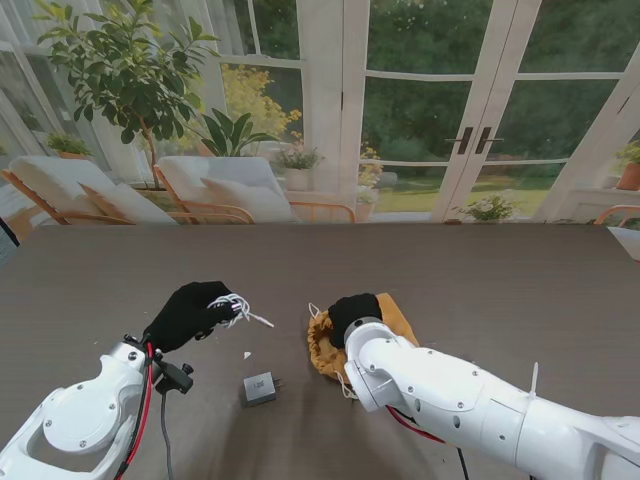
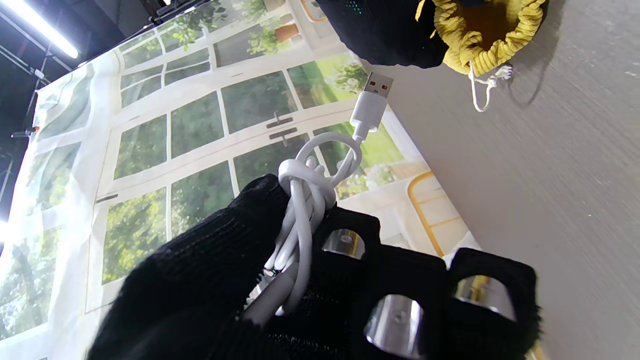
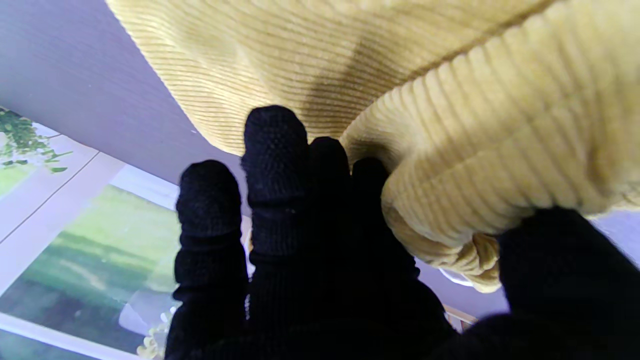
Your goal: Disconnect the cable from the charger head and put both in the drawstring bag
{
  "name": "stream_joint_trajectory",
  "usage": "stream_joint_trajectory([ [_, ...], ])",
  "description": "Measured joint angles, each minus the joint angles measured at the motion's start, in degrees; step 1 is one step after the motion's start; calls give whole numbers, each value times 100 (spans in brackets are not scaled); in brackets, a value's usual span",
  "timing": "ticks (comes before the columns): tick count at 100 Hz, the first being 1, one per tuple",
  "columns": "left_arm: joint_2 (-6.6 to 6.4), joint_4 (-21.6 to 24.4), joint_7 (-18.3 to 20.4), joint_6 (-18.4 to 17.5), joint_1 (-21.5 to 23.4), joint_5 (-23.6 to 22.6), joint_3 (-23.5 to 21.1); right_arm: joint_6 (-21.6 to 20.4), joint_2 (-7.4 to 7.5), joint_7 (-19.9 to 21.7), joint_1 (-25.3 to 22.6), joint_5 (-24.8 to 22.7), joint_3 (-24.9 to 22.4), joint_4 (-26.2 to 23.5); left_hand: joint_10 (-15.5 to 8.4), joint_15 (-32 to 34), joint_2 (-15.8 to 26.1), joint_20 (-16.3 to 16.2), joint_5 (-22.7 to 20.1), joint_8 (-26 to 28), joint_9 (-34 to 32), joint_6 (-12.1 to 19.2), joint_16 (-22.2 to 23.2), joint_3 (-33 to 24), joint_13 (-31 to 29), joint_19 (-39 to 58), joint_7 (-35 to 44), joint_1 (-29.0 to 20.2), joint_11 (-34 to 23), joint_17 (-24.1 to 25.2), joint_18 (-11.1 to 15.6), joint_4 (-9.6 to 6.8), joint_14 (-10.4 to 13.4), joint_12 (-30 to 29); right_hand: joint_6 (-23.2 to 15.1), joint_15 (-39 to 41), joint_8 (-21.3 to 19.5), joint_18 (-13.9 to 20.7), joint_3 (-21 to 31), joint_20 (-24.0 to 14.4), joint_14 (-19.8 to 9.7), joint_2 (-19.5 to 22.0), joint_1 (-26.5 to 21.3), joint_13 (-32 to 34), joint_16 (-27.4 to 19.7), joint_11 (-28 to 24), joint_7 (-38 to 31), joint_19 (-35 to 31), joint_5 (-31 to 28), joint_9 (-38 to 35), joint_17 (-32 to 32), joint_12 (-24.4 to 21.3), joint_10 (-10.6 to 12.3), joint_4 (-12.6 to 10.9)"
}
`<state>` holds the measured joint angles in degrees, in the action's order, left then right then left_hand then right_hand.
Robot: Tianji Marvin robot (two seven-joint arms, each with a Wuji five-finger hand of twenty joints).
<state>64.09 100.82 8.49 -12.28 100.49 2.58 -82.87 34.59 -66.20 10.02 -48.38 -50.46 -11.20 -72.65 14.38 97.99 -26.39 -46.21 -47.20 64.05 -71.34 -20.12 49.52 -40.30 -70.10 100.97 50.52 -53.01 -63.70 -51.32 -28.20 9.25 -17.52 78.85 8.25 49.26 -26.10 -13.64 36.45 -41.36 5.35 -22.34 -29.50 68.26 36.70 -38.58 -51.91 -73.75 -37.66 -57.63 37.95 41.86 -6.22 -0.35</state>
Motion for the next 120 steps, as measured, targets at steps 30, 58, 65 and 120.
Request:
stream_joint_trajectory([
  [30, 1, 17, -5, 16, 34, 2, -2, 5, -95, -53, 24, 135, -2, 135, 1, 0, 0, -6, 0, 0, 0, 0, 3, 0, 0, 0, 1, -1, 0, 4, -1, 0, -1, 0, -306, 2058, 375, 115, -36, 1, -471, 79, -996, 584, 604, -780, -1505, -838, -493, -1085, 2, 590, 305, 113],
  [58, 1, 13, -11, 10, 26, 12, 23, 161, -102, -190, -193, 341, -417, 8, 2, 0, 0, -8, 0, 0, 0, 0, 4, 0, 1, 0, 2, -1, 0, 5, -1, 0, -3, 0, -421, 4211, -592, 682, 128, 5, -618, 412, -622, 760, 1550, -1721, -1935, -2045, -971, -1766, 4, 1245, 624, -704],
  [65, 1, 5, -11, 0, 14, 14, 33, 211, -108, -223, -239, 409, -508, -20, 2, 0, 0, -8, 0, 0, 0, 0, 4, 0, 1, 0, 2, -1, 0, 5, -1, 0, -3, 0, -474, 4418, -762, 912, 299, 5, -636, 416, -414, 760, 1747, -2024, -1956, -2394, -1111, -1838, 5, 1310, 670, -1110],
  [120, 0, -139, 10, -156, -120, 109, 84, 322, -223, -1163, -1339, 1149, -2111, -647, 8, 0, 0, -13, 0, 0, 0, 0, 5, 0, 3, 0, 3, -1, 14, 24, -9, 0, -11, 0, -717, 4855, -1101, 1216, 855, 0, -740, 398, 143, 819, 2098, -2804, -1996, -2815, -1585, -1996, 1, 1160, 830, -2368],
])
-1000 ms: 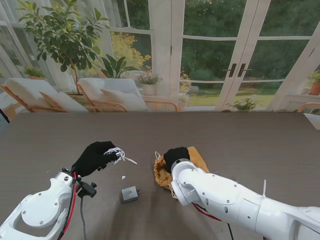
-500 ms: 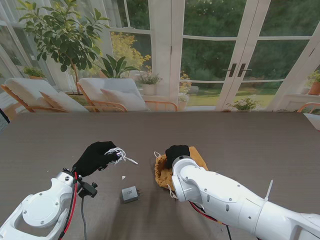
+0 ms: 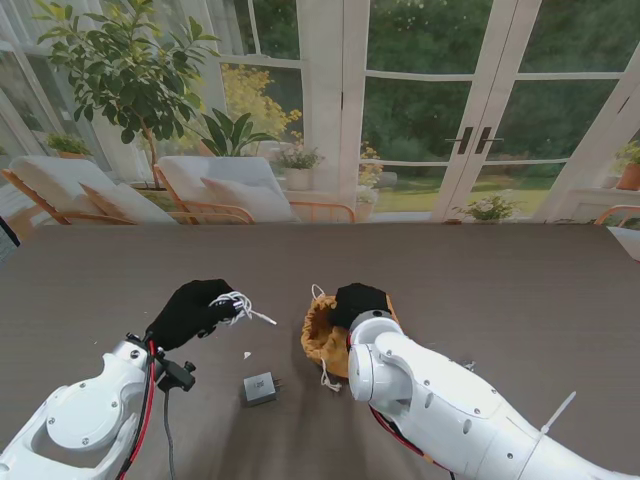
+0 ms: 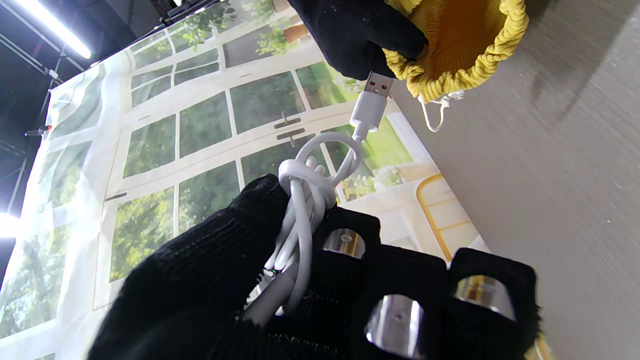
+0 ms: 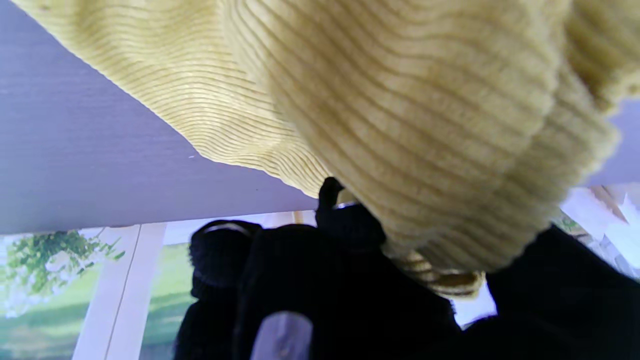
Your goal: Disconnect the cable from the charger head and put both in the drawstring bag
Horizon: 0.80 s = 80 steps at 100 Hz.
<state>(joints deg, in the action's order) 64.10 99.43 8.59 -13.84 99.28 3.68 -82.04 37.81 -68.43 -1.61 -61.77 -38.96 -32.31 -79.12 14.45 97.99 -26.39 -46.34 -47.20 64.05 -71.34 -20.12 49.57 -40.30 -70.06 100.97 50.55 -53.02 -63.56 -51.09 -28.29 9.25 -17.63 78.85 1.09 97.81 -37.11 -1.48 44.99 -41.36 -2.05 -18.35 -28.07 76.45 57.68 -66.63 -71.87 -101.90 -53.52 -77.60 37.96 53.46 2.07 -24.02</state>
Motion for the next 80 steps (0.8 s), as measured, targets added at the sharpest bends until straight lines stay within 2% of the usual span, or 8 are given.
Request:
stream_joint_trajectory([
  [36, -4, -143, 90, -34, -365, 97, 192, 91, -25, -190, -564, 487, -705, -810, 5, 0, 0, -12, 0, 0, 0, 0, 2, 0, 4, 0, 1, -1, 12, 23, -10, 0, -9, 1, 0, 12, 0, 0, 80, 0, -1, -4, 2, 0, 3, -5, 0, -20, -2, 0, 0, -7, 0, 0],
  [65, -30, -118, 196, 13, -690, -16, 324, 163, -42, -359, -933, 615, -985, -1416, 8, 0, 0, -62, 0, 0, 0, 0, 7, 0, 5, 0, 1, -1, 19, 41, -40, 0, -17, 1, 0, 12, 0, 0, 80, 0, -1, -10, 2, 0, 3, -8, 0, -28, -2, 0, 0, -35, 0, 0],
  [80, -53, -50, 267, 124, -818, -146, 380, 215, -93, -530, -1092, 851, -1067, -1608, 9, 0, 0, -69, 0, 0, 0, 0, 16, 0, 5, 0, 1, -2, 22, 43, -41, 0, -19, 1, 0, 12, 0, 0, 80, 0, -1, -12, 2, 0, 3, -8, 0, -29, -2, 0, -1, -37, 0, 0],
])
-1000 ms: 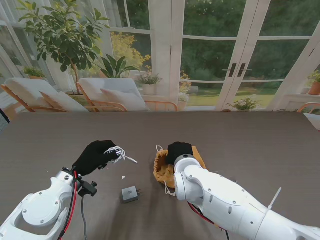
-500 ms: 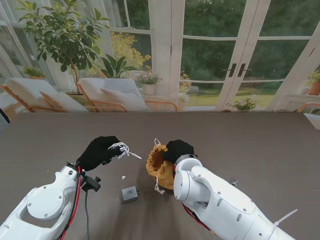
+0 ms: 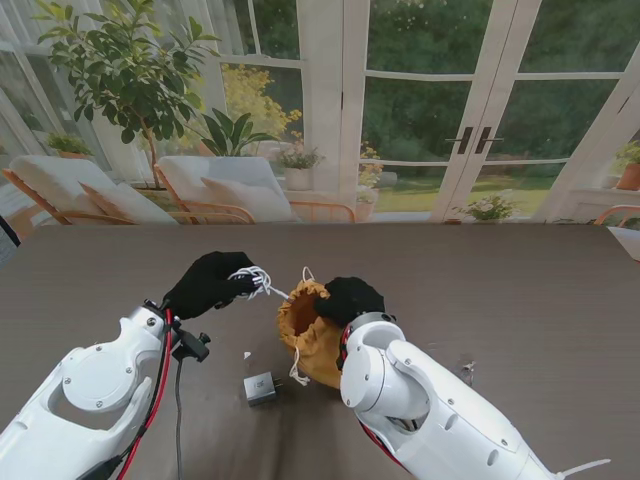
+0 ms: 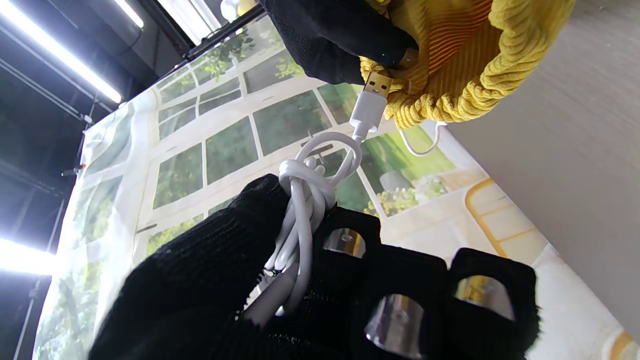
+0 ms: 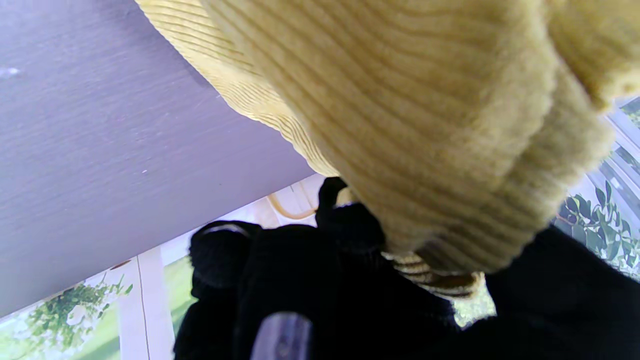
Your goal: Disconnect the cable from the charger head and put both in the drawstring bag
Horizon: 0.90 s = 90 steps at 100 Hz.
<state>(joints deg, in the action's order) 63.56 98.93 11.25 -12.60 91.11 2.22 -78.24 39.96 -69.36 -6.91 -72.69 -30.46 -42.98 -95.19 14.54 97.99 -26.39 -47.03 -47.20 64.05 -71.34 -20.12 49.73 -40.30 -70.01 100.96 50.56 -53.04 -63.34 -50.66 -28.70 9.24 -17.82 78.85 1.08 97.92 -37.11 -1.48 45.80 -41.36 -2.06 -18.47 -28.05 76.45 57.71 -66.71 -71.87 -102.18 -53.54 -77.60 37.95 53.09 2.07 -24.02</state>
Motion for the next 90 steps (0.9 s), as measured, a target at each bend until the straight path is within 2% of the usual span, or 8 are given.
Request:
stream_joint_trajectory([
  [41, -52, 148, 110, 206, -268, -460, 185, 283, -177, -258, -180, 283, 6, -342, 0, 0, 1, -7, 0, 0, 0, 0, 48, 0, 0, -1, 1, 0, 6, 4, -1, 0, -2, 1, 0, 1, 0, 0, 5, 0, 0, -123, -10, 0, 0, -1, -1, -1, 0, 0, 0, -1, 0, 10],
  [90, -125, 420, 328, 439, -149, -807, 86, 502, -225, -231, -148, 414, -17, -455, 0, 0, 2, -12, 0, 0, 0, 0, 49, 0, 1, -1, 3, 0, 9, 6, -2, 0, -3, 1, 0, 1, 0, -2, 6, 0, 0, -202, -27, 0, 0, -1, -1, -2, 0, 0, 0, -3, 0, 82],
])
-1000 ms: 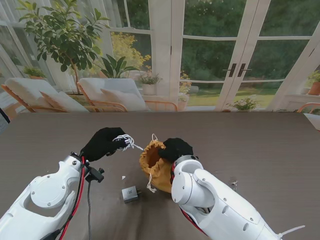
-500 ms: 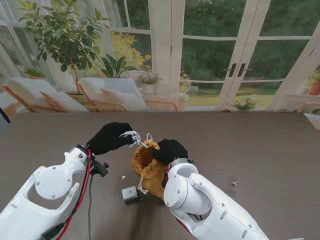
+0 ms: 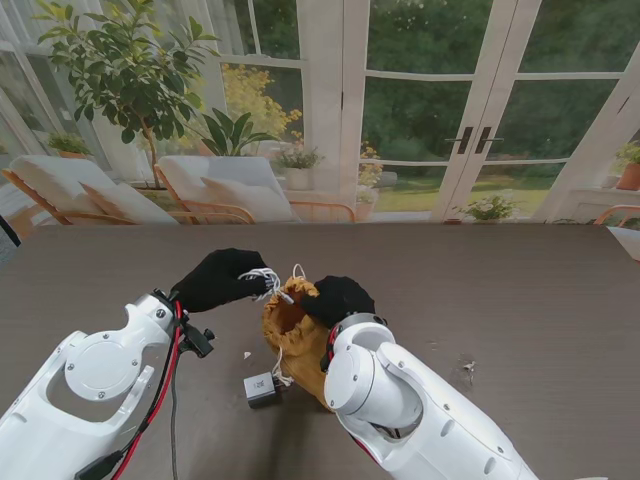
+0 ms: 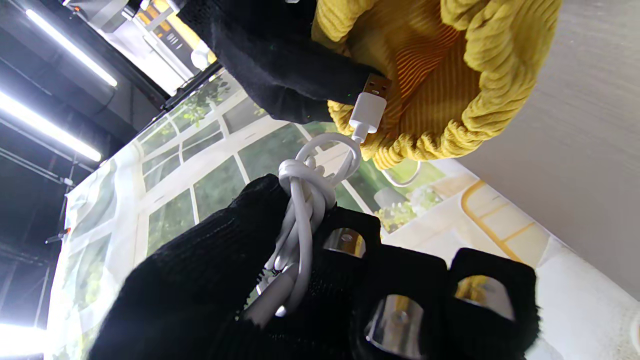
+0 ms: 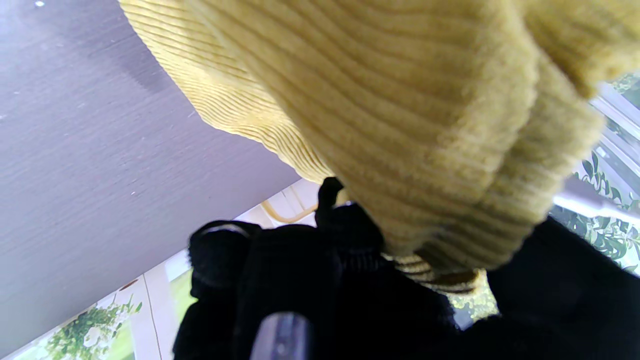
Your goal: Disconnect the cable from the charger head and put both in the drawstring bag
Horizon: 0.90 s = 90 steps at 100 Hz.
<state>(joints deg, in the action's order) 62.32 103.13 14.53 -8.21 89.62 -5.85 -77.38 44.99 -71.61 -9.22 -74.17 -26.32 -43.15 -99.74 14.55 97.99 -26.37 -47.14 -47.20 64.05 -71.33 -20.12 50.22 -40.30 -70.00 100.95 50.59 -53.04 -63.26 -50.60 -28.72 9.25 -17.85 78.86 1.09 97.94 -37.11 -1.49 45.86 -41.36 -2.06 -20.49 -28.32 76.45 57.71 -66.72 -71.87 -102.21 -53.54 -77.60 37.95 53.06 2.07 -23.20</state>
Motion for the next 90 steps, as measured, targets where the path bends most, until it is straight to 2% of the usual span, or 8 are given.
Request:
stream_joint_trajectory([
  [25, -30, -40, 18, 153, -115, -225, 128, 42, -73, -113, -50, 215, -77, -53, 0, 0, 46, 0, 0, 0, 0, 0, 1, 0, 0, 0, 0, 0, 6, 4, 0, 0, 0, 0, 0, 1, 0, -3, 2, 0, 0, -25, -5, 0, 0, 0, 0, -1, -1, 0, 0, 0, 0, 41],
  [52, -32, -54, 7, 641, -343, -606, 349, 42, -139, -273, -135, 342, -116, -126, 3, -61, 46, 5, 0, -88, 0, 0, 1, 0, 1, -4, 0, 0, 126, 14, 0, 0, -4, 0, 0, 1, 0, -10, 3, -1, 0, -26, -12, 0, 0, 0, 0, -1, -1, 0, 0, 0, 0, 88],
  [72, -29, 18, -21, 843, -411, -718, 409, 70, -195, -378, -160, 361, -110, -178, 34, -270, -19, 104, 0, -1115, 0, 0, 1, -10, 9, -28, 219, -2, 482, 19, -2, 18, -21, -127, 0, 1, 0, -19, 3, -1, 0, -26, -13, 0, 0, 0, 0, -2, -1, 0, 0, 0, 0, 88],
  [75, -29, 38, -21, 878, -414, -724, 412, 86, -206, -389, -160, 372, -108, -180, 35, -308, -19, 117, 0, -1276, 0, 2, 1, -21, 10, -57, 232, -5, 545, 22, -2, 135, -22, -154, 0, 1, 0, -19, 3, -1, 0, -26, -13, 0, 0, 0, 0, -2, -1, 0, 0, 0, 0, 100],
  [78, -29, 59, -17, 907, -414, -731, 413, 104, -217, -400, -159, 381, -106, -180, 47, -361, -135, 146, -4, -1451, 0, 10, 1, -73, 13, -64, 239, -39, 646, 39, -3, 135, -26, -211, 0, 1, 0, -22, 3, -1, 0, -26, -13, 0, 0, 0, 0, -2, -1, 0, 0, 0, 0, 140],
  [81, -30, 82, -2, 929, -414, -735, 413, 119, -227, -411, -156, 391, -103, -180, 59, -416, -157, 162, -8, -1612, 0, 12, 1, -96, 15, -68, 244, -60, 755, 66, -3, 252, -30, -236, 0, 1, 0, -23, 3, -1, 0, -26, -15, 0, 0, 0, 0, -3, -1, 0, 0, 0, 0, 140],
  [87, -32, 123, 41, 945, -413, -744, 408, 145, -247, -429, -153, 411, -103, -180, 94, -494, -298, 169, -23, -1874, 0, 23, 10, -188, 20, -75, 245, -76, 960, 90, -3, 252, -35, -410, 0, 1, 0, -27, 4, -1, 0, -26, -15, 0, 0, 0, 0, -4, -1, 0, 0, -1, 0, 141],
  [90, -34, 141, 66, 947, -410, -754, 402, 152, -253, -436, -152, 421, -104, -180, 103, -520, -360, 176, -45, -2007, -3, 38, 10, -242, 26, -77, 245, -85, 1077, 100, -4, 362, -35, -464, 0, 1, 0, -30, 4, -1, 0, -26, -15, 0, 0, 0, 0, -5, -1, 0, 0, -1, 0, 141],
])
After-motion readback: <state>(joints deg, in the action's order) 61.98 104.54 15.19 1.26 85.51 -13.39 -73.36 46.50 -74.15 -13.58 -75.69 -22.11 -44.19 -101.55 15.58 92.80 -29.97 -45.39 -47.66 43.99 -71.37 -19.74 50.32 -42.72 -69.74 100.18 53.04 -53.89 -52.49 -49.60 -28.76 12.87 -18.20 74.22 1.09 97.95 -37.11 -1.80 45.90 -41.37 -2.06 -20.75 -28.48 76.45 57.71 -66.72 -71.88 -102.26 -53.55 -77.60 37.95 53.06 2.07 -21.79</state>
